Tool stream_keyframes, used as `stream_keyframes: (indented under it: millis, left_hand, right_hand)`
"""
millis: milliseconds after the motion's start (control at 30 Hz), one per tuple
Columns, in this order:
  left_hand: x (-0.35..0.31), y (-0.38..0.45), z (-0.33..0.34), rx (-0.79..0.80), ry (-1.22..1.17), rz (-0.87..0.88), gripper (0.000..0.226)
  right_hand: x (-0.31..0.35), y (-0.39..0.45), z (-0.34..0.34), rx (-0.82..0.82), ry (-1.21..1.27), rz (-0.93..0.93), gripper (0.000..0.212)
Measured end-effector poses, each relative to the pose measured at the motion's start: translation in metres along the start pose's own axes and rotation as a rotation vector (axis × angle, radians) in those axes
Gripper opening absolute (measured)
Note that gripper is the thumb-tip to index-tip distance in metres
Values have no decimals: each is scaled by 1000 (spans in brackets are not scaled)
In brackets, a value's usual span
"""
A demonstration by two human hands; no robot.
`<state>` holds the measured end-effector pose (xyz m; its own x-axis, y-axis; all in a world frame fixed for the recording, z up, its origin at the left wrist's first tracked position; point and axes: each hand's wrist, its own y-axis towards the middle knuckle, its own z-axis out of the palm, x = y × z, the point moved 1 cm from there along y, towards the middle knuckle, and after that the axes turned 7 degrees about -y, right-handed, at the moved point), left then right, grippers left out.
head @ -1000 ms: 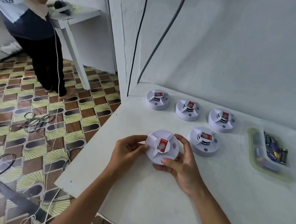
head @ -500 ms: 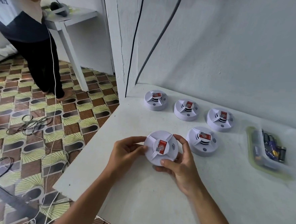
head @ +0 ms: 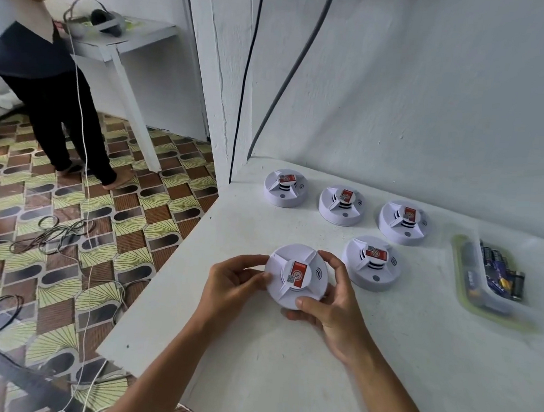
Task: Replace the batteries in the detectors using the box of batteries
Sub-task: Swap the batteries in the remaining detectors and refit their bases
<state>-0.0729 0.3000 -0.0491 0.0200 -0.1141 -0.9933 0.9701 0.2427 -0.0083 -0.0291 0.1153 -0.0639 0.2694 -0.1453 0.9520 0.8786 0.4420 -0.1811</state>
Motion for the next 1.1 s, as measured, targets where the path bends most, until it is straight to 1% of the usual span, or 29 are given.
stream_keyframes:
  millis: [600,700,767,833,1100]
  left_hand:
    - [-1,0,0,12,22,17,25]
    - [1,1,-1,9,10,13,25]
    - [2,1,-1,10,-5,8,25]
    - [1,1,-1,13,-12,7,25]
    - [2,3,0,9,-13,4,24]
  right_hand:
    - [5,-3,2,15,20,-11,73]
    - [7,-1,1,49,117,1,65]
    - [8,0,-1,80,233,31,67]
    - [9,1,-3,89,290,50,68]
    - [9,1,-3,84,299,60,66]
